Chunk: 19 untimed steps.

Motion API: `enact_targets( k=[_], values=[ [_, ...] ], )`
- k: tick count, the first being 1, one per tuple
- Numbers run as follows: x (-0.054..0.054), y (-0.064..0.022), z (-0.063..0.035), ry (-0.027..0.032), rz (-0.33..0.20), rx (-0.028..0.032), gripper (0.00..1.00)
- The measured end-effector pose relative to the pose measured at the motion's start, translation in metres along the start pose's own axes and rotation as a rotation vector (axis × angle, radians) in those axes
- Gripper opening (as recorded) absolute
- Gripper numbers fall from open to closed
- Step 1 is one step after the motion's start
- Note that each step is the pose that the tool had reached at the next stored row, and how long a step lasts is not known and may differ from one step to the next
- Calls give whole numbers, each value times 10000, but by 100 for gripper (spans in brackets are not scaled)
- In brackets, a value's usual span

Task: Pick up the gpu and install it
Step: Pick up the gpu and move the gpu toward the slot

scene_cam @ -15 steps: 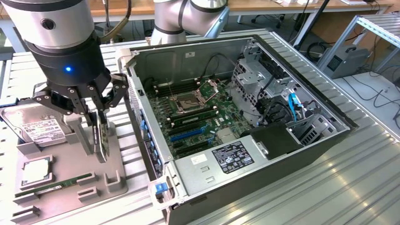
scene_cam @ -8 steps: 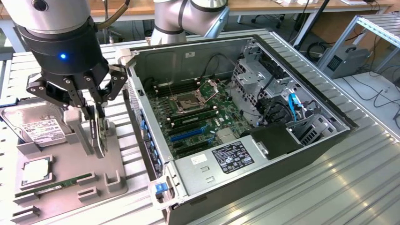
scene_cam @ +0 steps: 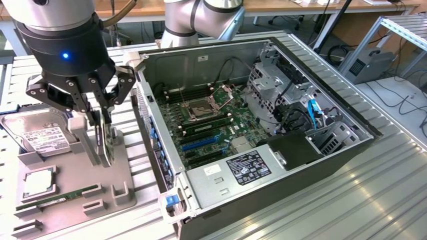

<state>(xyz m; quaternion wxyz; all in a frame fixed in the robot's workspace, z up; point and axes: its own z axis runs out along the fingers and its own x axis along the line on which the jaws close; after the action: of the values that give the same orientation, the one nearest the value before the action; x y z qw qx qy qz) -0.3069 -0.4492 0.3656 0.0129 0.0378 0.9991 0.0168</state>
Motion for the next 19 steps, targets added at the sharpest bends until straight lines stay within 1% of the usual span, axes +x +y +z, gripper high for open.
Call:
enact_targets(
  k=[19],
  values=[
    [-1,2,-57,0,0,0,27]
  ],
)
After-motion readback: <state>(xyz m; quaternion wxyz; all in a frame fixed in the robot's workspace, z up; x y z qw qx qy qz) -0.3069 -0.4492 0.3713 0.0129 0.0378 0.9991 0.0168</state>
